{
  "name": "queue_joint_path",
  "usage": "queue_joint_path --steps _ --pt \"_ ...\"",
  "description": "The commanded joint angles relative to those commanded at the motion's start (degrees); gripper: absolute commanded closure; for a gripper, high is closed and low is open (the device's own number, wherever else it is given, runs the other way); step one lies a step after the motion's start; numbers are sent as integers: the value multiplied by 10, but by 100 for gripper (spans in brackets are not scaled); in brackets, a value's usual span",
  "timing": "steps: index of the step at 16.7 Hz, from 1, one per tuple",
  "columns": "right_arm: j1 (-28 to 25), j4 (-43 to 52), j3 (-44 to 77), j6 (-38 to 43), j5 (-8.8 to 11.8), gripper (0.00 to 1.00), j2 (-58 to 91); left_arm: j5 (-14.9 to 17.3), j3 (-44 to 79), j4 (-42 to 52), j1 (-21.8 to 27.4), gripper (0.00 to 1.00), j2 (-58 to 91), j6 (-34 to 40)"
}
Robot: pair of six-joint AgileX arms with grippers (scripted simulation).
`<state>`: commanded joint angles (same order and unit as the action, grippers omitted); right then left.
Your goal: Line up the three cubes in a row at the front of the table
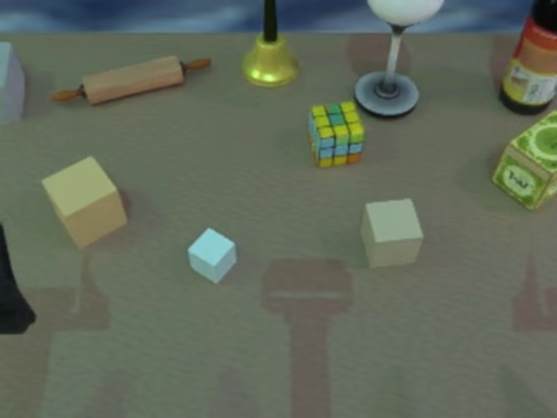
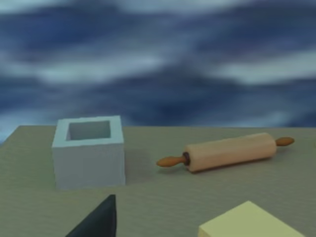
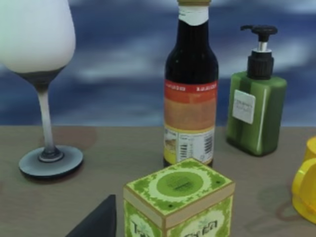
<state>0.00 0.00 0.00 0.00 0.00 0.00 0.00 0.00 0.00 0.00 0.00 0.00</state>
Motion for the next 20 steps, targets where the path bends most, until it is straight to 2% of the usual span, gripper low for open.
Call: queue_joint_path --steps 4,8,12,20 --pt "0 0 0 0 0 0 0 -2 17 11 4 0 18 -1" --pt "0 0 0 0 0 0 0 -7 117 77 30 0 126 -6" --pt "0 0 0 0 0 0 0 -7 274 189 81 0 320 -18" --pt "0 0 0 0 0 0 0 2 643 458 207 0 805 -46"
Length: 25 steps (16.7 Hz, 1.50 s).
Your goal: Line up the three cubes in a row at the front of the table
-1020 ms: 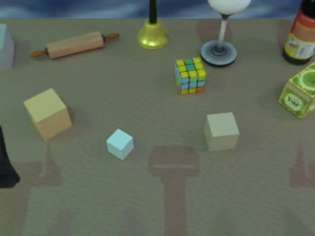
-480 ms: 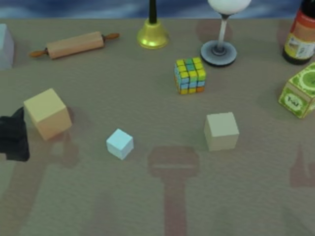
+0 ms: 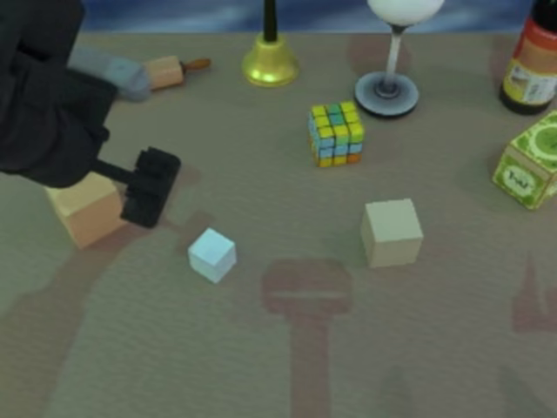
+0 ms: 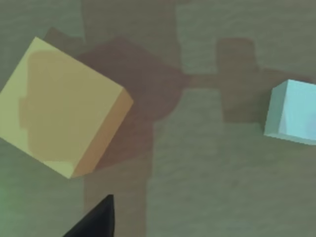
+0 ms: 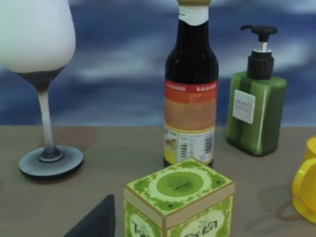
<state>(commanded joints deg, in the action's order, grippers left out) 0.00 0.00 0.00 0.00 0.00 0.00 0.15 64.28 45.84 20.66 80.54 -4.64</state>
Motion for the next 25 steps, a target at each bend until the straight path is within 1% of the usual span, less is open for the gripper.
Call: queue_joint_path --steps 3,6,9,11,17,19,23,25 --pt "0 0 0 0 0 0 0 1 122 85 39 0 161 -8" --pt "0 0 0 0 0 0 0 1 216 148 67 0 284 -13" --pt "0 0 0 0 0 0 0 0 274 185 83 0 356 -16" --pt "0 0 0 0 0 0 0 0 289 194 87 0 373 -17" --pt "0 0 0 0 0 0 0 0 280 184 85 0 376 -18" --pt "0 0 0 0 0 0 0 0 259 152 86 0 388 -19" --pt "0 0 0 0 0 0 0 0 203 54 86 0 424 -19" --pt "0 0 0 0 0 0 0 0 184 23 86 0 438 -19"
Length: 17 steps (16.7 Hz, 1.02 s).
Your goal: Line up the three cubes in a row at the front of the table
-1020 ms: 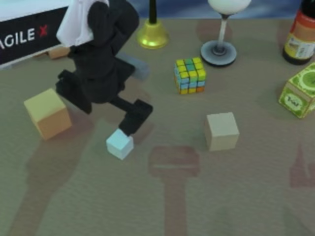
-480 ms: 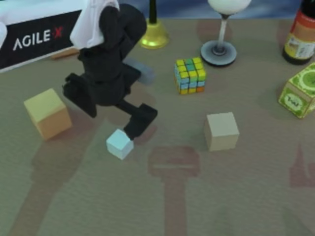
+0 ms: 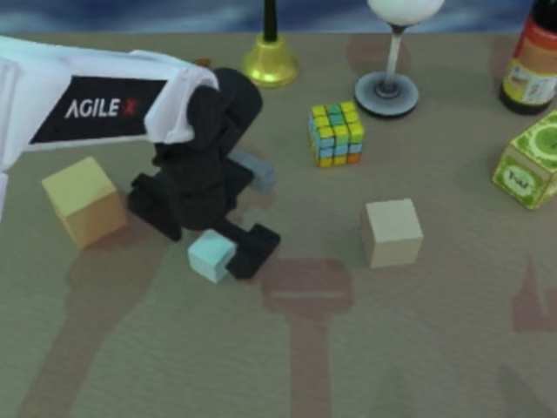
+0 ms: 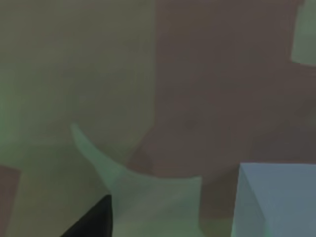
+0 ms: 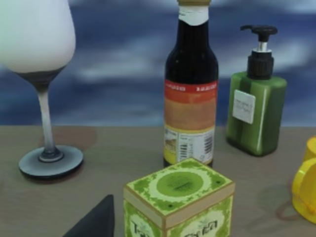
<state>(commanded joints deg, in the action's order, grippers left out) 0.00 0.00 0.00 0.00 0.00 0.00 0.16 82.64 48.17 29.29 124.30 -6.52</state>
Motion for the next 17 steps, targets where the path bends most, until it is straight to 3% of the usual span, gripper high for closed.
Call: queue_joint_path --steps 5,17 --pt "0 0 0 0 0 0 0 0 -5 -7 0 0 4 0" --pt "0 0 0 0 0 0 0 0 -5 -7 0 90 4 0"
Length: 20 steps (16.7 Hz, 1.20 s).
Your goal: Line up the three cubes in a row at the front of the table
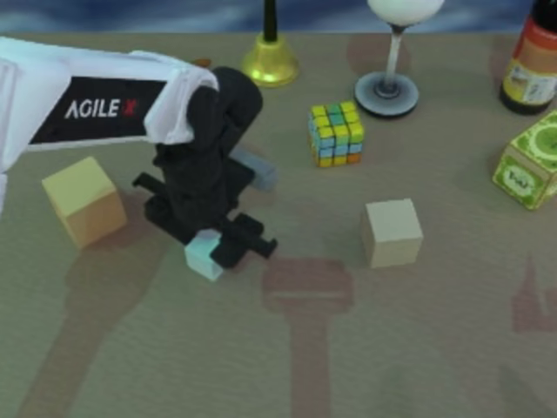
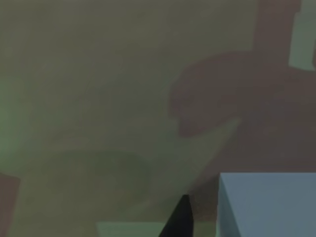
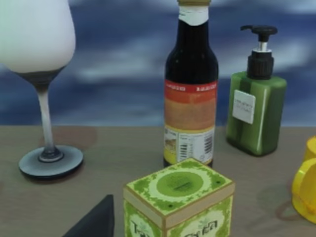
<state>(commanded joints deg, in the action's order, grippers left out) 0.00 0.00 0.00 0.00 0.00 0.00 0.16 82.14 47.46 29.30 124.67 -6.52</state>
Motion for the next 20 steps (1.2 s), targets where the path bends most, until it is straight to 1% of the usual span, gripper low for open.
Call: queue_joint_path --steps 1,2,9,12,17,20 --pt "0 0 0 0 0 0 0 0 0 0 0 98 0 0" --pt "0 0 0 0 0 0 0 0 0 0 0 100 0 0" --pt "0 0 0 0 0 0 0 0 0 0 0 100 0 0" --pt "0 0 0 0 0 0 0 2 17 18 -1 100 -24 1" --pt "0 0 0 0 0 0 0 2 81 124 -9 100 -58 3" --pt "0 0 0 0 0 0 0 2 98 148 -11 100 -72 3"
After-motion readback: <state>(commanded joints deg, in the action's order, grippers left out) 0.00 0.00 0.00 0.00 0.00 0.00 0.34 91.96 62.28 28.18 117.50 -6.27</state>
